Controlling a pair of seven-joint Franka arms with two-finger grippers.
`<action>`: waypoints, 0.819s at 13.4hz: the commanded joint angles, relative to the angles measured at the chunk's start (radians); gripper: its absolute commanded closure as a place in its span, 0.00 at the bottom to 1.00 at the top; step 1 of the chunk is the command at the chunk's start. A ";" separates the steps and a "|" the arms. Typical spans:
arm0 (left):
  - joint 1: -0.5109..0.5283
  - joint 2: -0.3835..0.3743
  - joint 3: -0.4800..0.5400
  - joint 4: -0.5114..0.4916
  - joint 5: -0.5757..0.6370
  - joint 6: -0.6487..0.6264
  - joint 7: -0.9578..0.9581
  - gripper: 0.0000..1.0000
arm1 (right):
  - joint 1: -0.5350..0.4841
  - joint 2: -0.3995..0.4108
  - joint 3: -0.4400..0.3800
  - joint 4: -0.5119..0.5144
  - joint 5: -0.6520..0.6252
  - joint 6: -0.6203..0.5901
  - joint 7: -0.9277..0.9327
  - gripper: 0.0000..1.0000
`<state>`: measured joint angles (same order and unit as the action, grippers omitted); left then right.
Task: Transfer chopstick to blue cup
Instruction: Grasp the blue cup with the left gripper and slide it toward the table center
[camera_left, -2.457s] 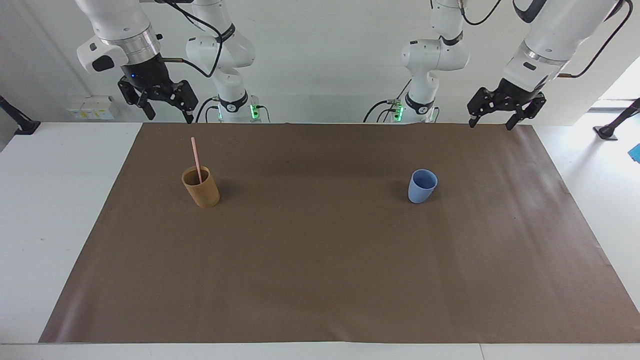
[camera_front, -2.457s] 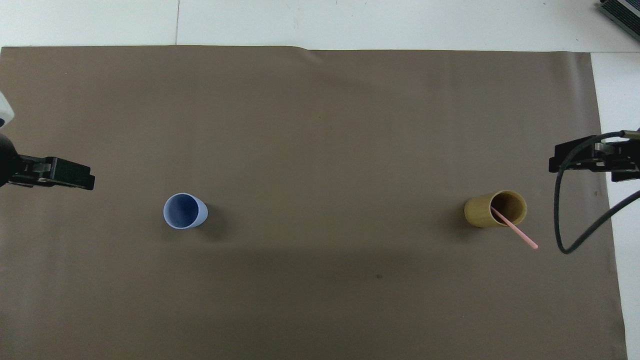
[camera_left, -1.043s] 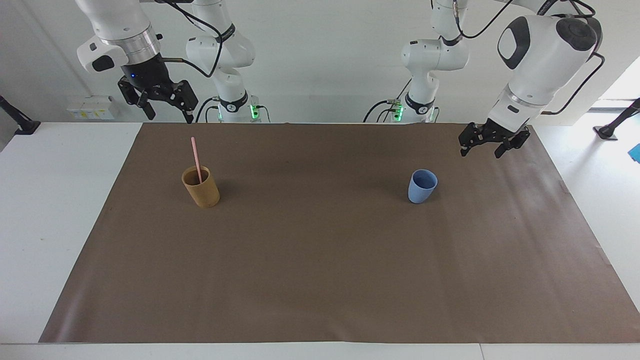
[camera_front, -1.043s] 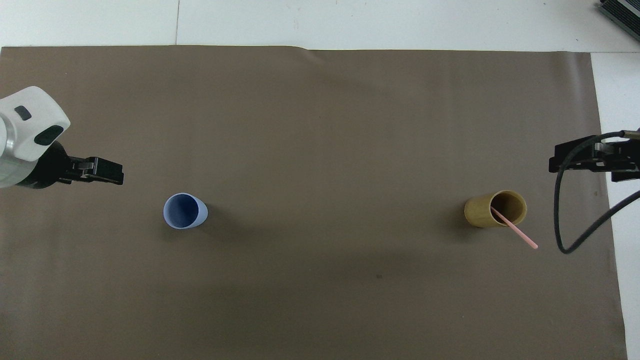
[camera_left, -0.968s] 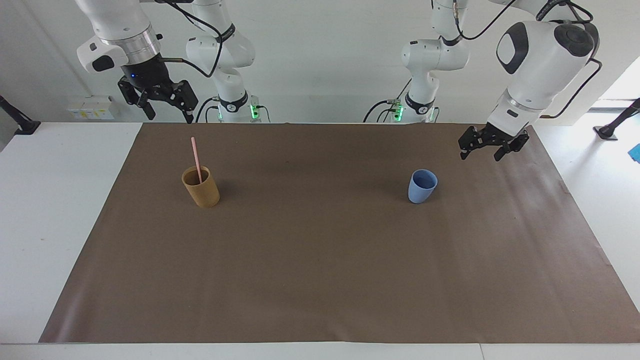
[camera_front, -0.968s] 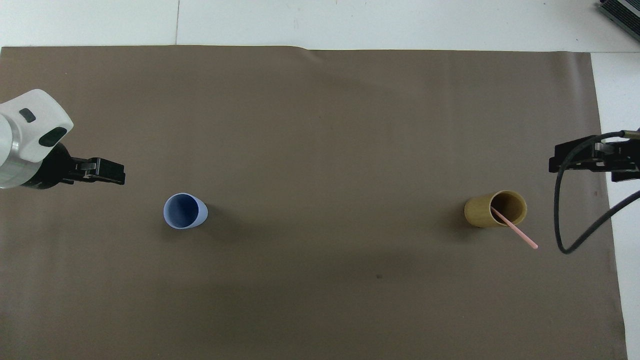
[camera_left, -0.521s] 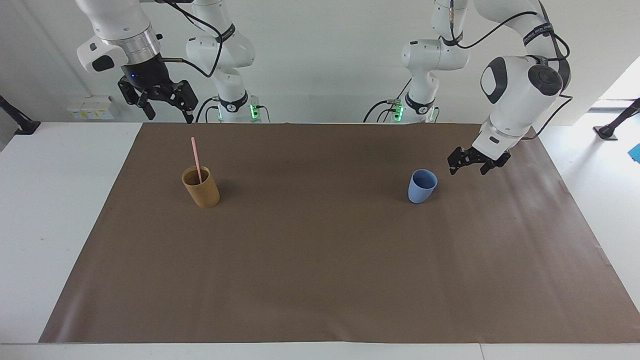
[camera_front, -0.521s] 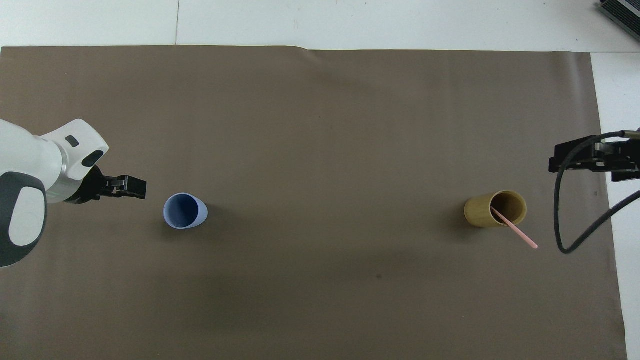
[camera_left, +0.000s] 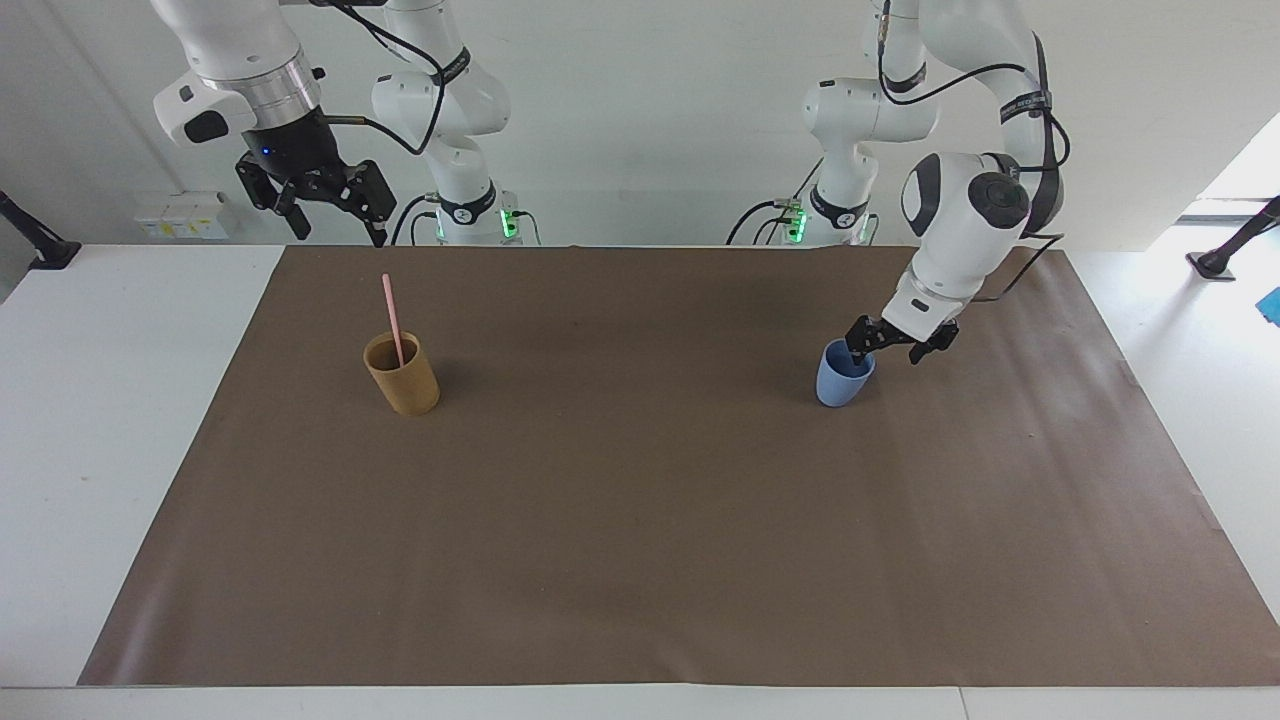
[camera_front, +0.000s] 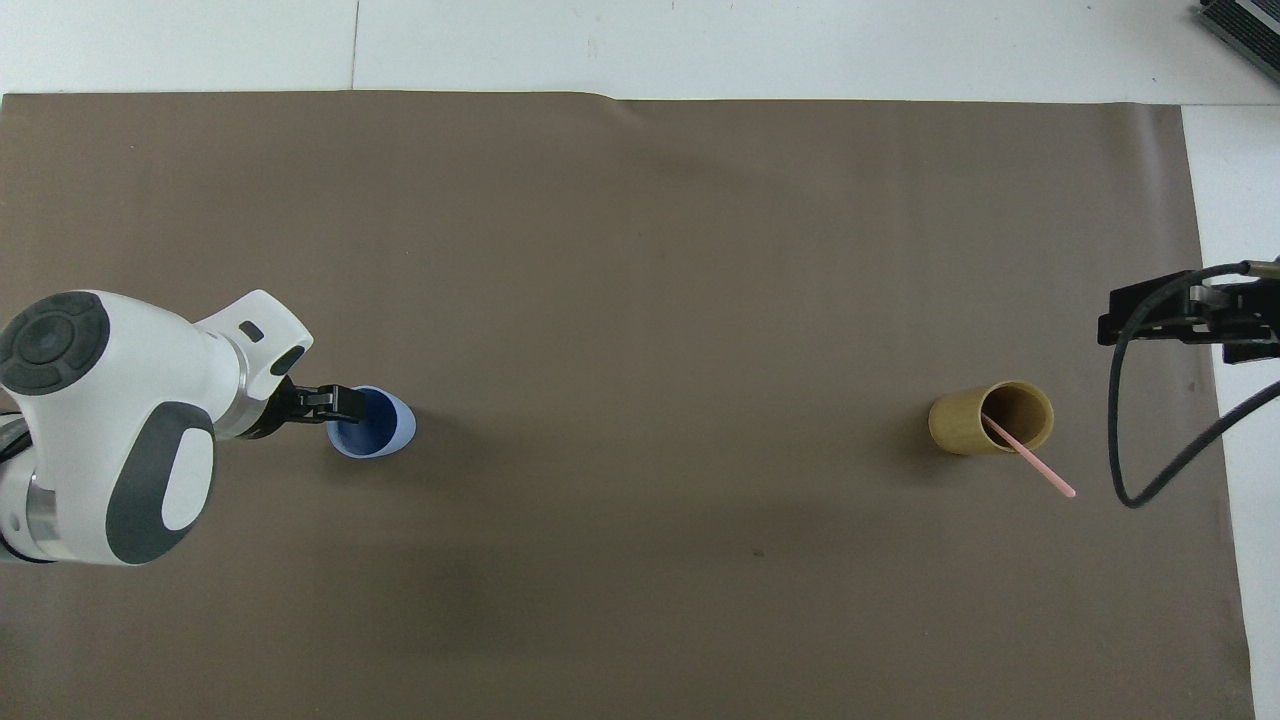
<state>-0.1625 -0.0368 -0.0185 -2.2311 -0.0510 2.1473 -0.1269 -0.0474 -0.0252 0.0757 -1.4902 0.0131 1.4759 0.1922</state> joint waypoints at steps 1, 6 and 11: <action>-0.021 -0.018 0.012 -0.057 0.005 0.037 -0.014 0.00 | -0.015 -0.021 0.007 -0.024 0.001 0.011 -0.025 0.00; -0.026 -0.003 0.012 -0.056 0.005 0.040 0.004 1.00 | -0.015 -0.021 0.007 -0.024 0.001 0.011 -0.025 0.00; -0.029 0.011 0.012 0.031 0.005 -0.038 -0.011 1.00 | -0.015 -0.021 0.007 -0.024 0.001 0.011 -0.025 0.00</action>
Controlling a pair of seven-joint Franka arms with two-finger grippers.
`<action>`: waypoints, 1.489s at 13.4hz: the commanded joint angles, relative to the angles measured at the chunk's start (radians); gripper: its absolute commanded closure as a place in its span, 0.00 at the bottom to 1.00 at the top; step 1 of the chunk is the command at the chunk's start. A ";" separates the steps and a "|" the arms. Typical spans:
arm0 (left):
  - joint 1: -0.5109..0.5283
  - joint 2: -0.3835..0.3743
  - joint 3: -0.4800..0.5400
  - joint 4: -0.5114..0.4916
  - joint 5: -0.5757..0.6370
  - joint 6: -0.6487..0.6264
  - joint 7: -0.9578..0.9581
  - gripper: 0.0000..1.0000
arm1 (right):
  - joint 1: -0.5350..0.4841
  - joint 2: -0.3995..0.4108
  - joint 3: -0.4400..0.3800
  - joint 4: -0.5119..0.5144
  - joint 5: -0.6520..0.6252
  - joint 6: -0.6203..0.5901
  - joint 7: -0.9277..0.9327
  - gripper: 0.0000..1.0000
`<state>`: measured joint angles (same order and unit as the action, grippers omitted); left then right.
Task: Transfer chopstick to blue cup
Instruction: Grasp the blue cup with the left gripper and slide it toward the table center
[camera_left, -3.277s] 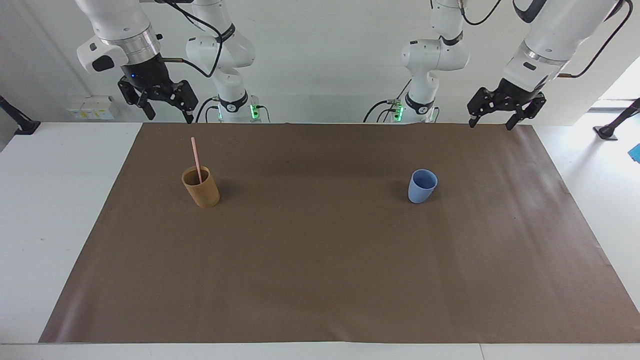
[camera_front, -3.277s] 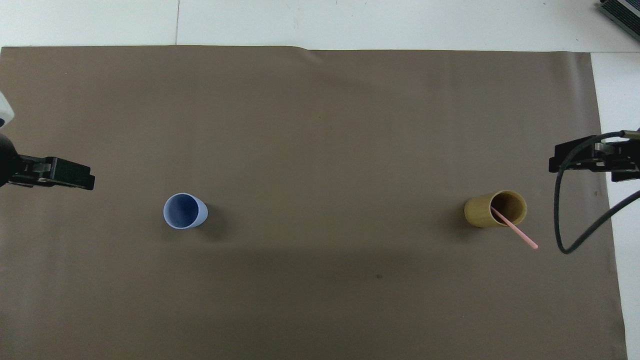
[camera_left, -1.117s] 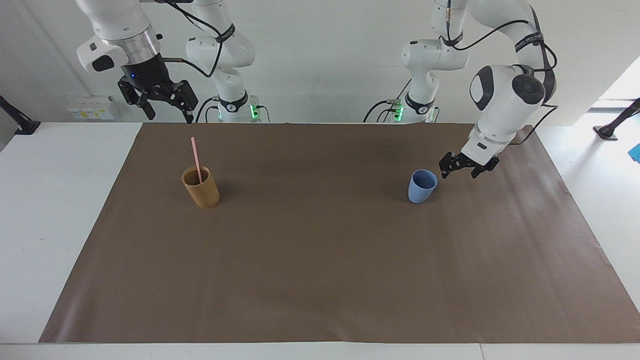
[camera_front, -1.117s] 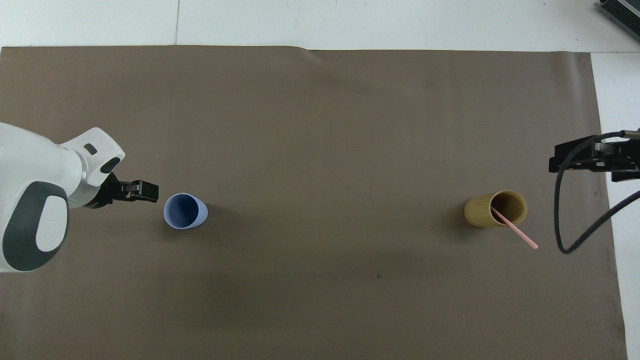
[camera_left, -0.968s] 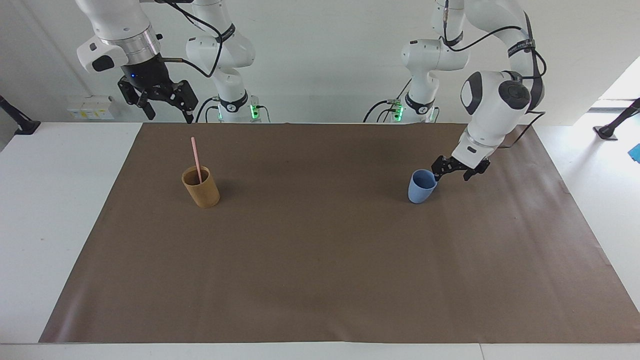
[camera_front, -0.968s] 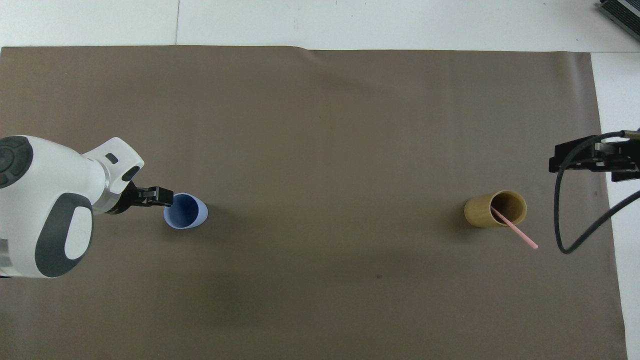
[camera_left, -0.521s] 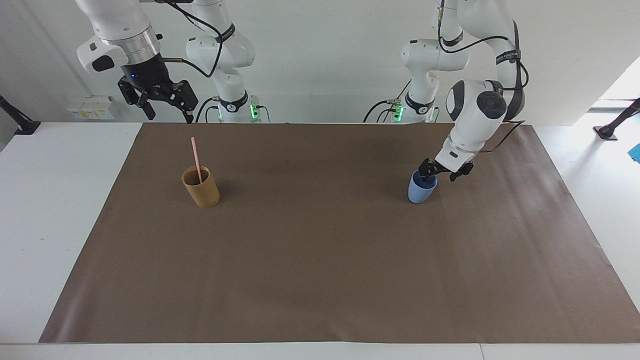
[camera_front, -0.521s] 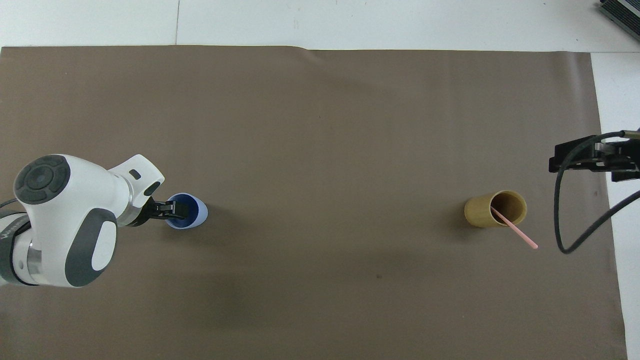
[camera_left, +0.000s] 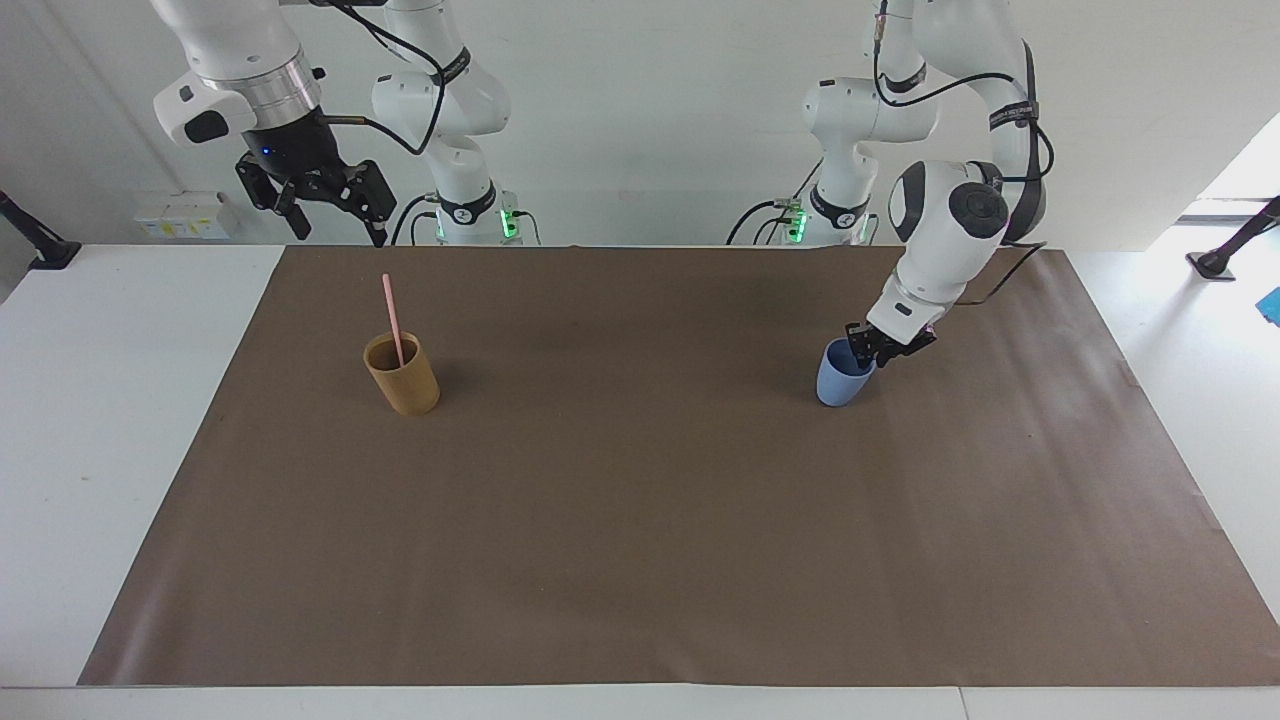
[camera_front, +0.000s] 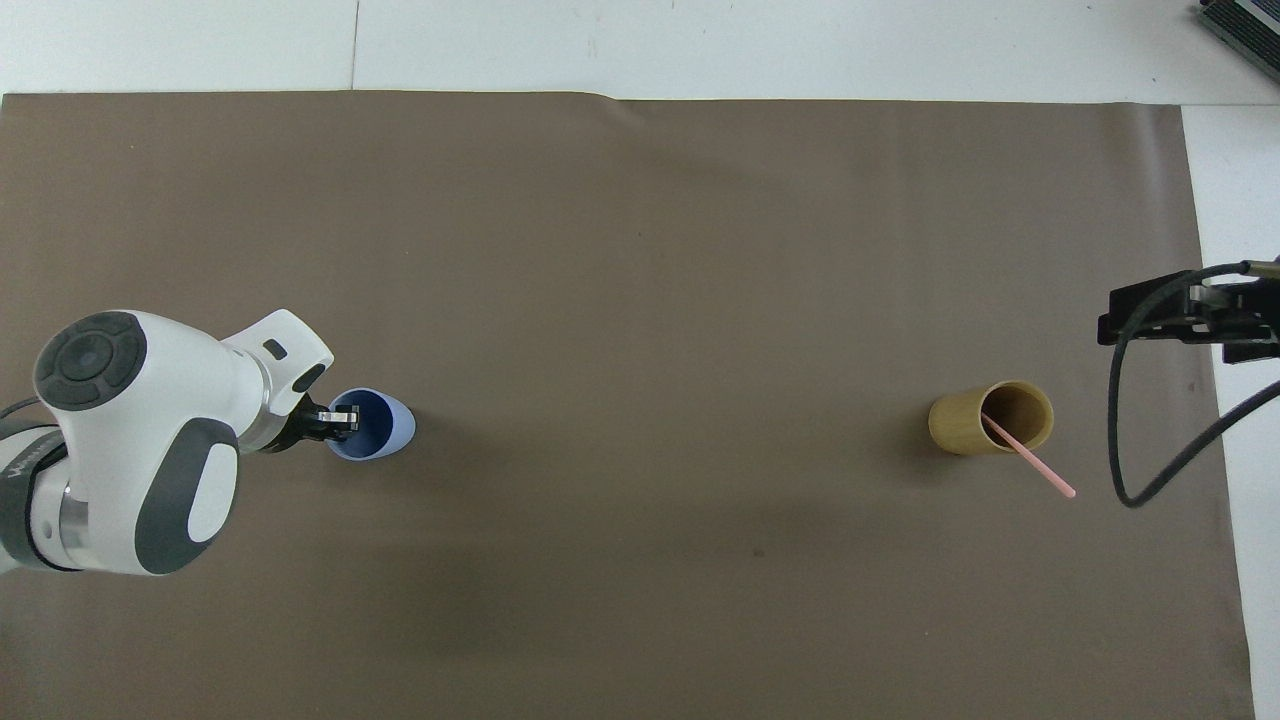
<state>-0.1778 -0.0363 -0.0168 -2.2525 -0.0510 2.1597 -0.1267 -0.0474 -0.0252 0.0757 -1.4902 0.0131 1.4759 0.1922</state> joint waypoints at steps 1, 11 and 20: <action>-0.014 0.010 0.011 0.077 0.005 -0.087 -0.016 1.00 | -0.017 -0.021 0.007 -0.024 0.001 0.011 -0.025 0.00; -0.172 0.130 -0.002 0.410 0.005 -0.253 -0.337 1.00 | -0.015 -0.021 0.007 -0.024 0.001 0.011 -0.025 0.00; -0.411 0.432 -0.002 0.671 0.005 -0.152 -0.571 1.00 | -0.015 -0.021 0.007 -0.024 0.001 0.011 -0.025 0.00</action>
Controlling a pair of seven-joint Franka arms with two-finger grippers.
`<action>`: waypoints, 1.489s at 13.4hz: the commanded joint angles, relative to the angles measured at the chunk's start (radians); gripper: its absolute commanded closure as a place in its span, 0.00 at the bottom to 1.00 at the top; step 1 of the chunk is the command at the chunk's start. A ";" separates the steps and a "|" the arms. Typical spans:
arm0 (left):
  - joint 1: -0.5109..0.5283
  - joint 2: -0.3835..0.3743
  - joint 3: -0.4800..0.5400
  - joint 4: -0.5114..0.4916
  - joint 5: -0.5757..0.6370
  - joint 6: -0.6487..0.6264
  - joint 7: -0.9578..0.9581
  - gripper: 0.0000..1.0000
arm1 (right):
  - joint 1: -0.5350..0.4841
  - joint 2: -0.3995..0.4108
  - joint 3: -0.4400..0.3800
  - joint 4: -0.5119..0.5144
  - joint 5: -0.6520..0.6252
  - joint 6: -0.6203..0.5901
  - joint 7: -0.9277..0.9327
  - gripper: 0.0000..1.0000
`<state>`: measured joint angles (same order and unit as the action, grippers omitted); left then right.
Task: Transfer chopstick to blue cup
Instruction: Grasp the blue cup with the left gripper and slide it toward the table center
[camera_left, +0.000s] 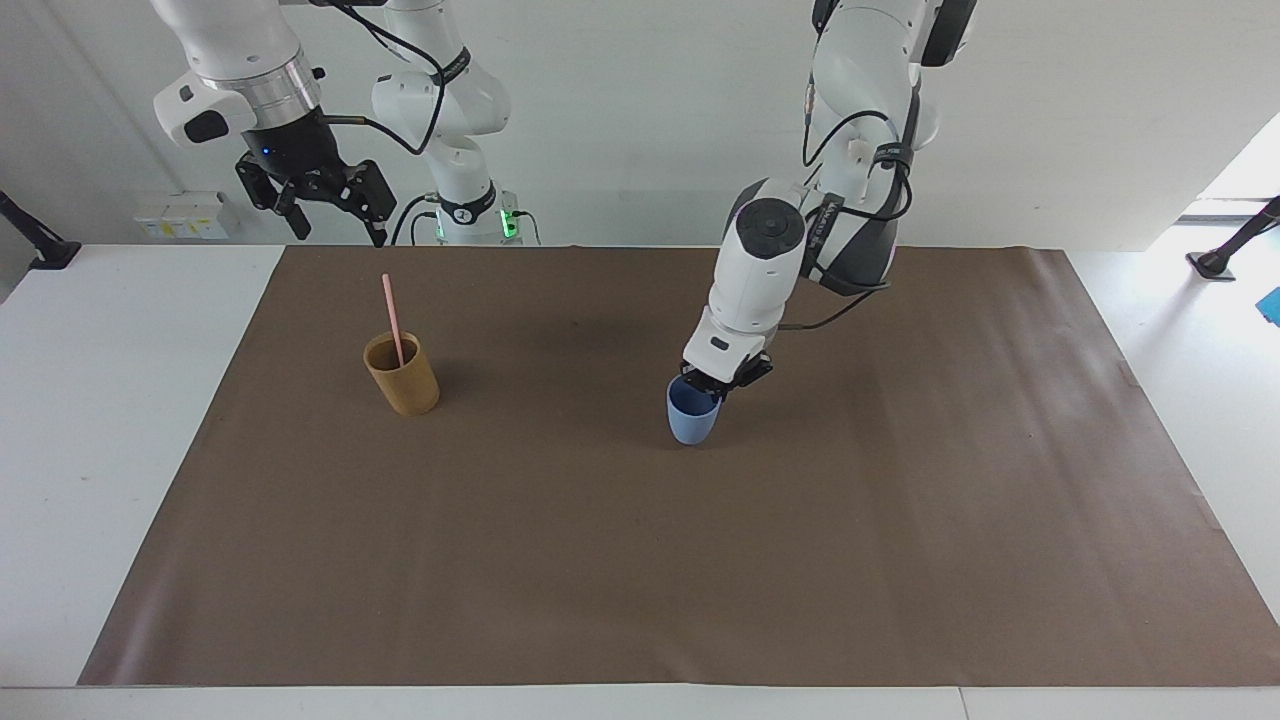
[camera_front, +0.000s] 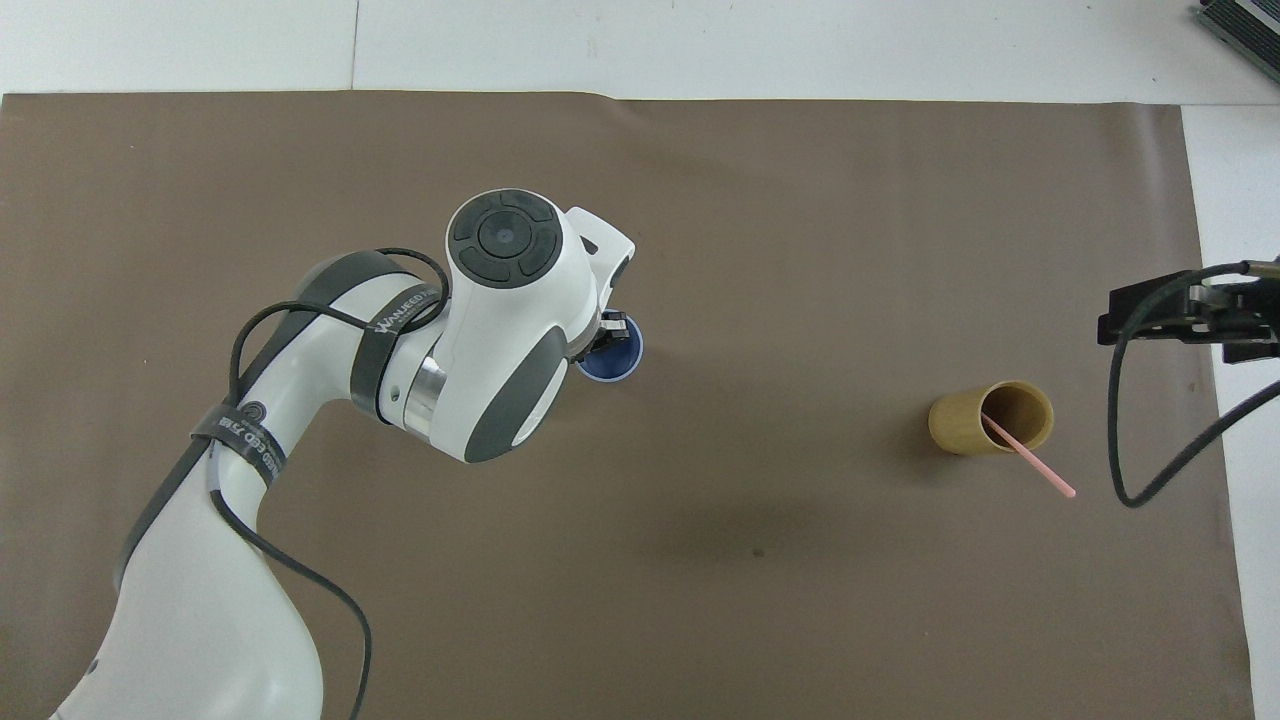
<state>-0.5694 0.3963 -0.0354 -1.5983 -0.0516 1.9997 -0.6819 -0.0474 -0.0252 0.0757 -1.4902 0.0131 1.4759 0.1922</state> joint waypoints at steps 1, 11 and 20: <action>-0.039 0.003 0.017 0.012 0.006 0.017 -0.025 1.00 | -0.015 -0.022 0.006 -0.025 0.001 0.003 -0.030 0.00; -0.084 -0.010 0.019 -0.065 0.013 0.054 -0.039 0.86 | -0.035 -0.068 -0.020 -0.089 0.001 -0.025 -0.106 0.00; -0.003 -0.164 0.032 -0.049 0.024 -0.076 -0.027 0.00 | -0.065 -0.173 -0.024 -0.490 -0.002 0.199 -0.218 0.00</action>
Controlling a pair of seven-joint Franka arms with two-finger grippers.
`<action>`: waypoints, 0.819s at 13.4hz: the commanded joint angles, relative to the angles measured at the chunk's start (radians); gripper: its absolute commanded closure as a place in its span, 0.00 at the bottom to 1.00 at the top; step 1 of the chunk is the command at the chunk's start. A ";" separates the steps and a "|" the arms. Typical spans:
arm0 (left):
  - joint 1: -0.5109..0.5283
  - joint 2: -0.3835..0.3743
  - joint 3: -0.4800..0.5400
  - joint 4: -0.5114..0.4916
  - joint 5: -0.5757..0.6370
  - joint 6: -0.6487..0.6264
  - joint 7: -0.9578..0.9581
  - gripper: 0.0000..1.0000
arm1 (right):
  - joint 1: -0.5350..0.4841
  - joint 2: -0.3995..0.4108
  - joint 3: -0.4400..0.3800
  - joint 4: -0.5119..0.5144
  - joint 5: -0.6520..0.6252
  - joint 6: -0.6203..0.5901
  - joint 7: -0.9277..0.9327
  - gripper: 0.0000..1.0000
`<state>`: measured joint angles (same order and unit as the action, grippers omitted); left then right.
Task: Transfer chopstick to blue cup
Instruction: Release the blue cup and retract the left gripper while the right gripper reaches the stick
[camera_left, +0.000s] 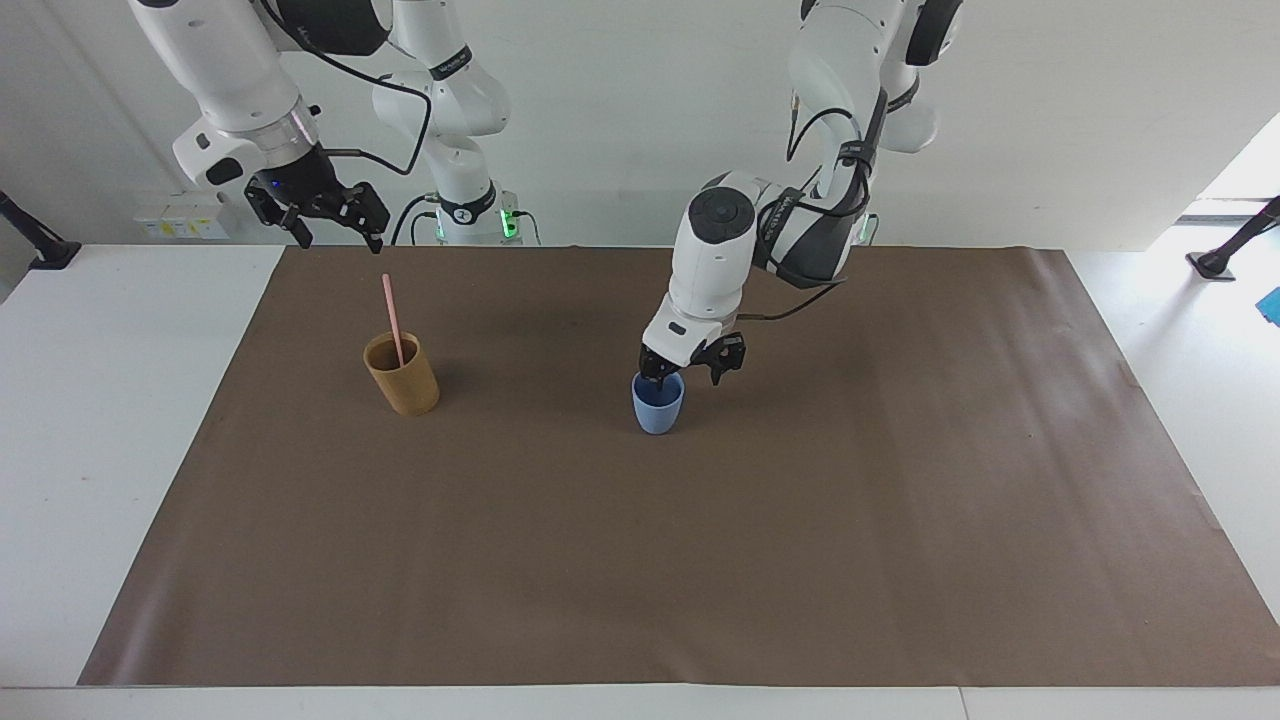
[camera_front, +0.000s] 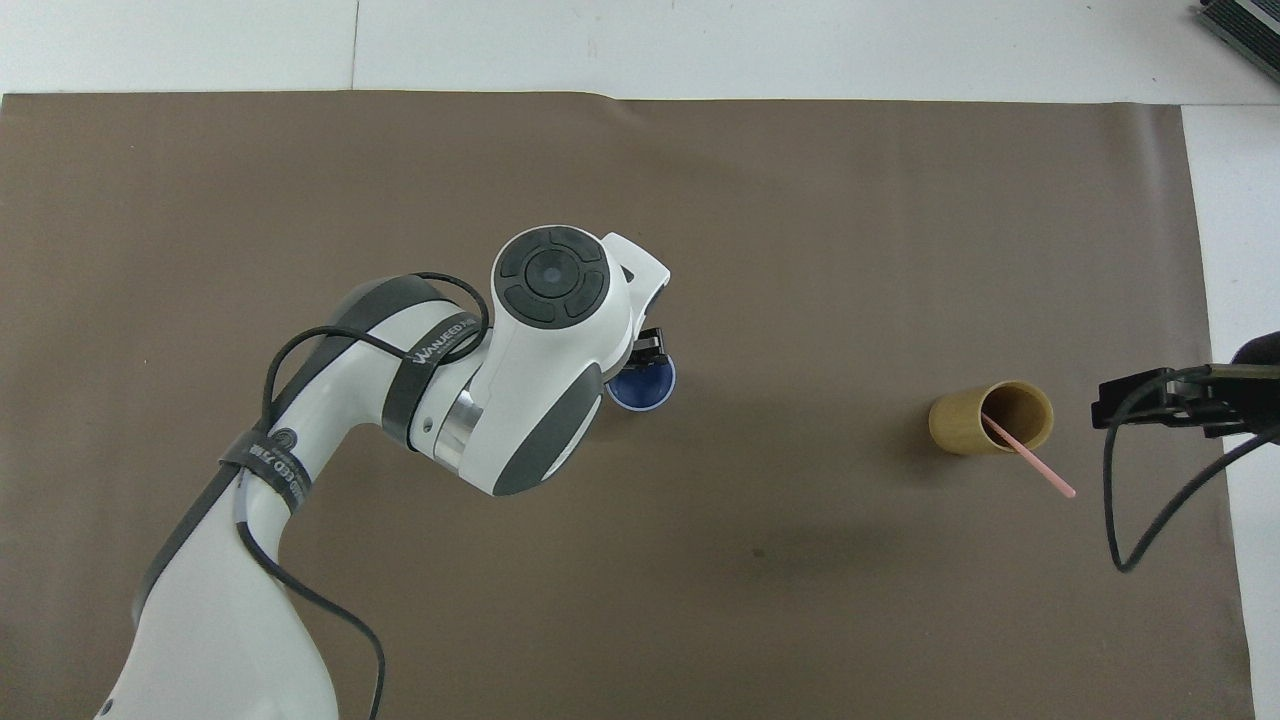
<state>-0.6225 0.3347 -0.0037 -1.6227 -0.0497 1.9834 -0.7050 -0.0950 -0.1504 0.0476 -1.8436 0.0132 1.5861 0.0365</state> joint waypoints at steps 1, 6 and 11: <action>0.076 -0.139 0.001 -0.026 0.028 -0.075 0.014 0.00 | -0.026 -0.066 0.002 -0.199 -0.002 0.141 -0.094 0.00; 0.271 -0.233 0.001 -0.032 0.028 -0.201 0.256 0.00 | -0.026 -0.103 0.002 -0.390 -0.012 0.304 -0.196 0.21; 0.473 -0.278 0.001 -0.040 0.028 -0.284 0.542 0.00 | 0.011 -0.136 0.003 -0.437 -0.019 0.308 -0.208 0.49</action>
<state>-0.2069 0.0970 0.0109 -1.6309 -0.0318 1.7278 -0.2440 -0.0957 -0.2387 0.0493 -2.2341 0.0130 1.8704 -0.1479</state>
